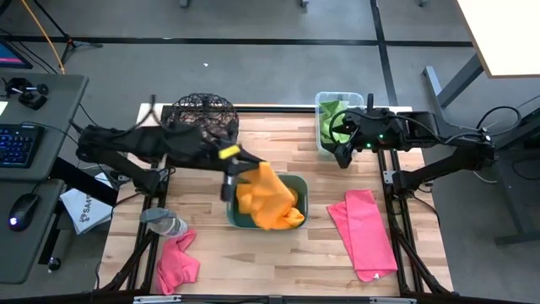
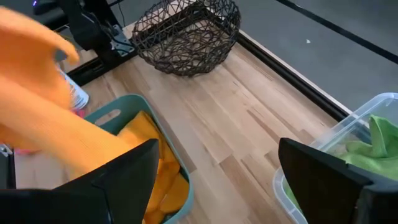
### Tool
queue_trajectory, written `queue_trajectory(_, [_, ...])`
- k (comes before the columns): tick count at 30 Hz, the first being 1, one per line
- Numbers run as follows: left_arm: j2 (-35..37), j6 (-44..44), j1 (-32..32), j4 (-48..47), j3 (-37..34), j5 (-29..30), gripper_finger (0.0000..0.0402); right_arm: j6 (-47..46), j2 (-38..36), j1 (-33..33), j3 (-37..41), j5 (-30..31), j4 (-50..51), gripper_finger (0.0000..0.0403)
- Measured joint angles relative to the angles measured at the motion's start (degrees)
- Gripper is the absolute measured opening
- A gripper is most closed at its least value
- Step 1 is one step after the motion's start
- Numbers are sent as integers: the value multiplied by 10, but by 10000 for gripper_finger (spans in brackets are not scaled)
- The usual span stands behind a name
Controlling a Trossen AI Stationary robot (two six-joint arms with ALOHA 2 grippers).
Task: Sort microfiber towel by color & place in baskets
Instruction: Put the yellow microfiber cloth into the blue bin
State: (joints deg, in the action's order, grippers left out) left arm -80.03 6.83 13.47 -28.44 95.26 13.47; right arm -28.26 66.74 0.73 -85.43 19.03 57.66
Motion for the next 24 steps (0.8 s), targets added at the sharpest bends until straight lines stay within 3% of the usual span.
queue_trajectory(4, [-34,-36,9,5,-17,-36,0,0,0,0,0,0,0,325])
queue_trajectory(7, [-37,-59,24,48,-90,-41,0,0,0,0,0,0,0,325])
queue_trajectory(12, [7,-142,25,242,-272,-34,0,-2,0,0,0,-1,1,325])
queue_trajectory(15, [20,-156,15,350,-356,11,0,-2,0,0,0,0,0,325])
queue_trajectory(18, [4,-157,-1,327,-388,38,0,-3,0,0,0,5,-3,325])
queue_trajectory(24, [-60,-168,-11,238,-366,-25,0,-15,0,0,0,5,-4,325])
